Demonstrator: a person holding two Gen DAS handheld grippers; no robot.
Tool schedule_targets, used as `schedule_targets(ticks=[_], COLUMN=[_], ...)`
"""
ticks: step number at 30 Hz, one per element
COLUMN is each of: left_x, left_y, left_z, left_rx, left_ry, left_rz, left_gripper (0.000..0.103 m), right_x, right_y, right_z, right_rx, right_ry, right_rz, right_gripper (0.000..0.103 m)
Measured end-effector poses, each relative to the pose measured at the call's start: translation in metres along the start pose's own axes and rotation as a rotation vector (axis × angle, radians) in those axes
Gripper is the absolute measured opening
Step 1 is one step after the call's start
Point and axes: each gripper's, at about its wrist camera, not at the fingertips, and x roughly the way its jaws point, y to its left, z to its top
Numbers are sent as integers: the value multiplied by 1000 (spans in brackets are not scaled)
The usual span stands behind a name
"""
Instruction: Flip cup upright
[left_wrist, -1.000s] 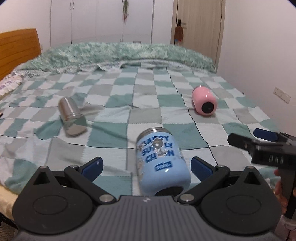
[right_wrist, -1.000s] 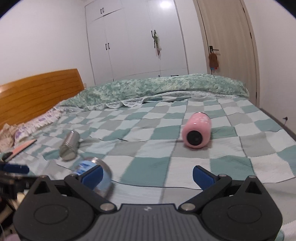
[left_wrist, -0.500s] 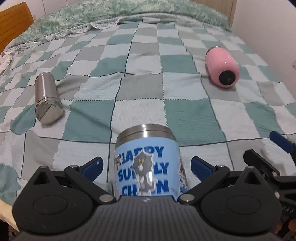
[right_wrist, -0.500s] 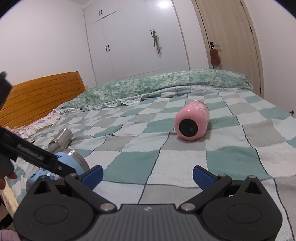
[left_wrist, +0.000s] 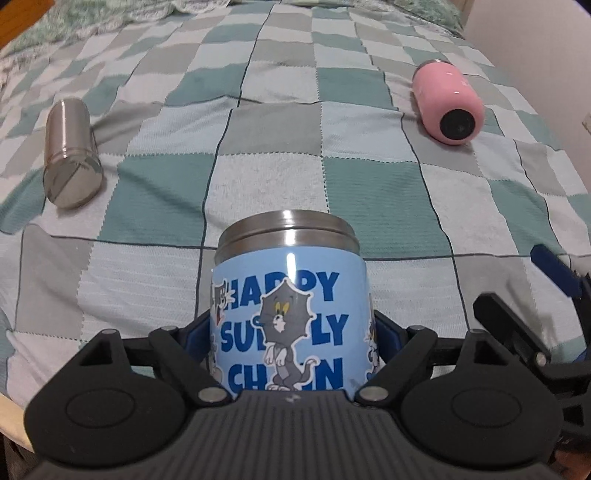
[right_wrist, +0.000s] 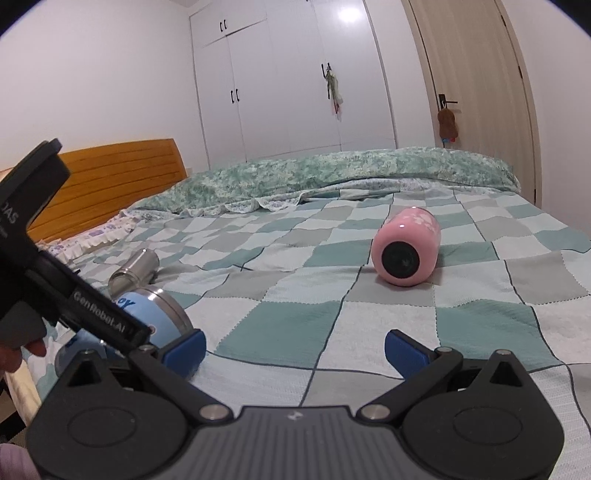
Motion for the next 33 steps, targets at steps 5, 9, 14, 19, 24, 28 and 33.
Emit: schedule_targets(ticks=[5, 9, 14, 19, 24, 28, 33], left_x=[-10, -25, -50, -68, -62, -33, 9], left_y=[-4, 0, 7, 10, 17, 24, 39], left_z=[-8, -19, -29, -27, -12, 0, 1], left_rx=[29, 46, 56, 63, 6, -16, -31], left_ry=[-62, -126, -250, -417, -557, -579, -549], left_rz=[0, -19, -35, -9, 51, 117, 132], left_gripper=[86, 85, 85, 85, 85, 85, 84], right_x=[-8, -16, -24, -26, -25, -24, -22], right_y=[1, 1, -2, -4, -2, 0, 0], right_z=[-1, -3, -4, -4, -5, -6, -6], right_rx=[8, 11, 30, 42, 42, 37, 33], right_ry=[-42, -79, -117, -142, -149, -148, -146], right_rz=[-4, -12, -27, -49, -62, -66, -70], right_gripper=[103, 103, 102, 102, 102, 102, 102])
